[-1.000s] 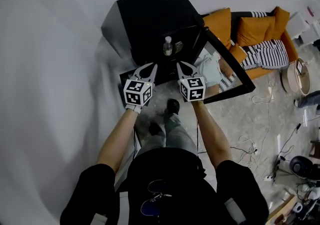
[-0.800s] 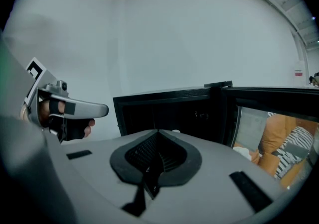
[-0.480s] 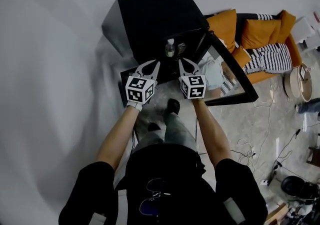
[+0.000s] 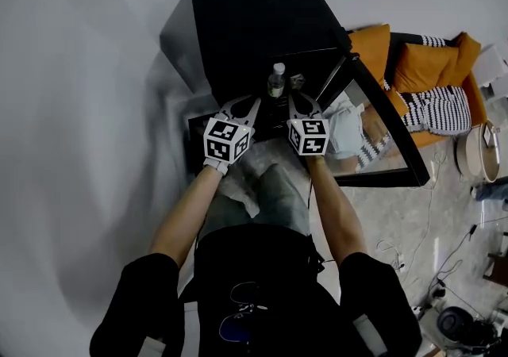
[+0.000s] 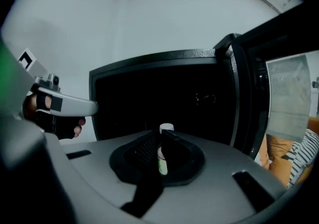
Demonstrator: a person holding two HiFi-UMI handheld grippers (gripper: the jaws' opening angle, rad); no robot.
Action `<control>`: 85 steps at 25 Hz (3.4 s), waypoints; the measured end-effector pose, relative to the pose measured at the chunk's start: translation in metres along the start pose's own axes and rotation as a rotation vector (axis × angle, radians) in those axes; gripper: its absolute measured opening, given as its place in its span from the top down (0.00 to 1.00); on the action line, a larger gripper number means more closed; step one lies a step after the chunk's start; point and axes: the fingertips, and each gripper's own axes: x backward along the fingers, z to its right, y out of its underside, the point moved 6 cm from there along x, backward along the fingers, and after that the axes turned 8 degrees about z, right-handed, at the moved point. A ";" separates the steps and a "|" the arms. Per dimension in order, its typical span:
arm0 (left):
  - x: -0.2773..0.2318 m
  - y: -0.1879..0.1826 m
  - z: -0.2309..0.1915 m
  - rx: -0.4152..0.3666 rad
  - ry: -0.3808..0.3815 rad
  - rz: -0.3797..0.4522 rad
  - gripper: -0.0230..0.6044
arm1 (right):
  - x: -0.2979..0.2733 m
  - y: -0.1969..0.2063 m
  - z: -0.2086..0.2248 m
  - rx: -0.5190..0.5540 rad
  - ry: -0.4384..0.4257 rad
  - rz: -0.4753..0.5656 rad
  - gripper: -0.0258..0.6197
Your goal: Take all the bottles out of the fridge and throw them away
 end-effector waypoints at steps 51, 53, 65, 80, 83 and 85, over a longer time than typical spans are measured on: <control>0.040 -0.086 0.031 0.025 0.009 -0.012 0.97 | 0.026 -0.093 -0.024 0.027 0.021 0.000 0.67; 0.052 -0.098 0.038 0.026 0.013 -0.010 0.97 | 0.038 -0.109 -0.030 0.036 0.023 0.007 0.67; 0.147 -0.123 -0.001 0.039 -0.191 0.056 0.97 | 0.028 -0.154 -0.121 0.085 -0.158 0.061 0.67; 0.281 -0.118 -0.061 0.101 -0.711 0.112 0.97 | -0.032 -0.152 -0.297 0.132 -0.725 0.022 0.67; 0.297 -0.107 -0.061 0.123 -0.767 0.115 0.97 | -0.033 -0.141 -0.313 0.144 -0.781 -0.001 0.67; 0.304 -0.097 -0.061 0.142 -0.799 0.116 0.97 | -0.034 -0.131 -0.321 0.151 -0.814 -0.019 0.67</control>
